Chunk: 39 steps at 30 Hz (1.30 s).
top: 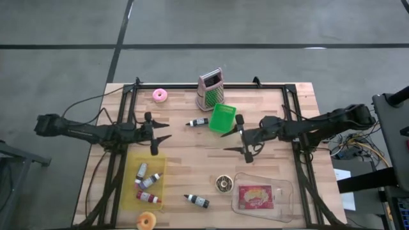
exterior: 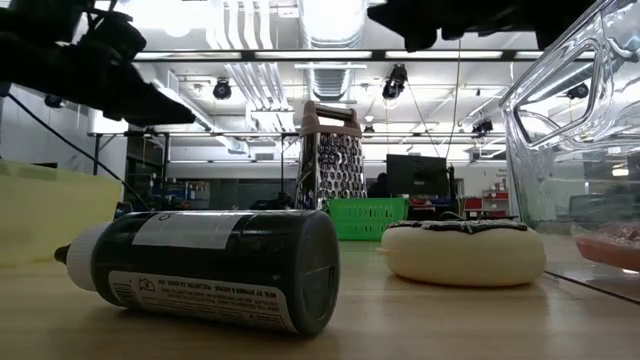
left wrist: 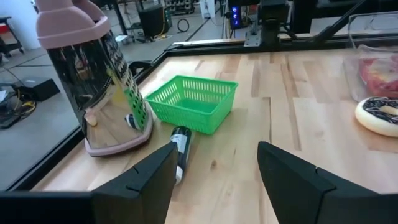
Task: Pick & Place Food Item
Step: Put the pink donut into the green bin
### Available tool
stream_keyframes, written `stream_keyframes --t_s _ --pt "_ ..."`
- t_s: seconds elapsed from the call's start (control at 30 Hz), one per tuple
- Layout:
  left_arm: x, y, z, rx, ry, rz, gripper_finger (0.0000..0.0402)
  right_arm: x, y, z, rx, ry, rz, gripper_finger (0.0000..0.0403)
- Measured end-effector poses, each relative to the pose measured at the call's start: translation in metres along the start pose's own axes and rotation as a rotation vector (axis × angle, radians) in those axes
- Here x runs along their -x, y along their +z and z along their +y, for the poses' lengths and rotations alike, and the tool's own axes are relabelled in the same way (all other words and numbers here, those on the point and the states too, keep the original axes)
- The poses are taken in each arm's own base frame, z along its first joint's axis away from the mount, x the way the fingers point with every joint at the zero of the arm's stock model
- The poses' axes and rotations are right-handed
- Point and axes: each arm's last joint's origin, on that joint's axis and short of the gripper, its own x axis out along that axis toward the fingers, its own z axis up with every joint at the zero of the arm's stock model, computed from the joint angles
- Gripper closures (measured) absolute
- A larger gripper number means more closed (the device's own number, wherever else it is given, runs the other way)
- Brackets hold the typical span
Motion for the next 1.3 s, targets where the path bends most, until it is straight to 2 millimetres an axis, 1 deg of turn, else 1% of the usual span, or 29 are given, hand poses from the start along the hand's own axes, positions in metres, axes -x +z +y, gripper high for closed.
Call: stream_keyframes --t_s 0.2,0.33,0.5,0.57,0.7,0.97,1.17,1.3 --pt "-0.006 -0.003 0.005 0.006 0.027 0.028 0.0178 0.000 -0.002 0.000 0.007 -0.014 0.013 0.0172" --pt "-0.011 -0.005 0.012 0.064 0.049 0.044 0.0178 0.001 -0.002 -0.005 0.012 -0.033 0.014 0.0172" --pt "-0.017 -0.008 0.025 0.146 0.126 0.082 0.0178 0.002 -0.007 -0.010 0.005 -0.046 0.051 0.0172" --pt "-0.021 -0.007 0.030 0.164 0.150 0.097 0.0178 0.002 -0.008 -0.010 0.003 -0.044 0.061 0.0172" --pt "-0.030 0.003 0.043 0.188 0.193 0.137 0.0178 0.002 -0.008 -0.010 0.014 -0.044 0.058 0.0172" --pt "-0.055 0.022 0.076 0.233 0.298 0.407 0.0178 0.002 -0.008 -0.010 0.027 -0.044 0.057 0.0172" --pt "-0.077 0.030 0.100 0.233 0.344 0.601 0.0178 0.002 -0.008 -0.010 0.036 -0.044 0.058 0.0172" --pt "-0.089 0.032 0.116 0.227 0.364 0.700 0.0178 0.002 -0.008 -0.010 0.040 -0.043 0.059 0.0172"
